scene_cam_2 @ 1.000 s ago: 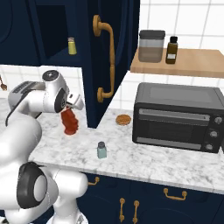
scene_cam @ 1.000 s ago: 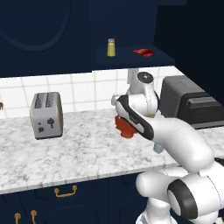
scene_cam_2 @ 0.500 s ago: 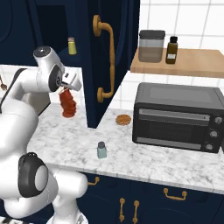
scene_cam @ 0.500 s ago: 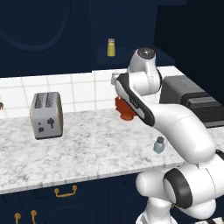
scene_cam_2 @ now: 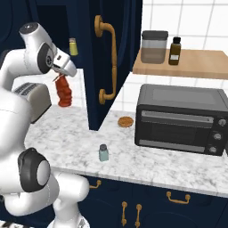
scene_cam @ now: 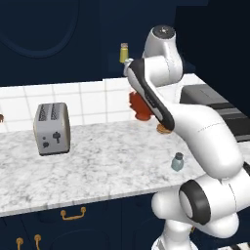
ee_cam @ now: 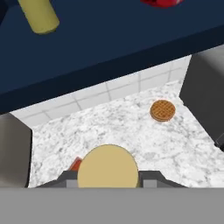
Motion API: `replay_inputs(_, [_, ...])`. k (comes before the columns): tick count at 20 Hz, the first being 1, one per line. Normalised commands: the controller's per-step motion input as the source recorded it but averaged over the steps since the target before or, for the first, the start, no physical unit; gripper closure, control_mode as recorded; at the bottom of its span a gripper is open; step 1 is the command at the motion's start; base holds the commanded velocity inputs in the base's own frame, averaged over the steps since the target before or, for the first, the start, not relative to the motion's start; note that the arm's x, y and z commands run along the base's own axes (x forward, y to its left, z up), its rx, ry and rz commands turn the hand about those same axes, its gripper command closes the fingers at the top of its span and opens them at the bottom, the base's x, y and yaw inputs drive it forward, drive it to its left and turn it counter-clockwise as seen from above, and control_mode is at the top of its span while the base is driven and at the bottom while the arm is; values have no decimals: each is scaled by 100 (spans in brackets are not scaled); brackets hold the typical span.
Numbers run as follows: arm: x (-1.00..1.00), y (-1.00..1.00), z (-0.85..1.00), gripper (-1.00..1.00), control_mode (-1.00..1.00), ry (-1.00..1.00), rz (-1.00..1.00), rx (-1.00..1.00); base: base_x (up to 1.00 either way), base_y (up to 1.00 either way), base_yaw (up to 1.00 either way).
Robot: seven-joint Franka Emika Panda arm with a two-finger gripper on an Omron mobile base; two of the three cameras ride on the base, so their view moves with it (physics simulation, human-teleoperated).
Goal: Put the shaker and condiment bottle from the counter next to their counterparts in the cabinet.
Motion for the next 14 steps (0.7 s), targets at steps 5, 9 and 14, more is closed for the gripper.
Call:
replay_inputs(5, [0,-5,100,100,-100,-9,-8,-7,0,0,0])
replay_inputs(9, [0,-20,100,100,-100,-6,-8,-1,0,0,0])
replay_inputs(14, [-22,-2,66,100,-100,-12,-7,3,0,0,0])
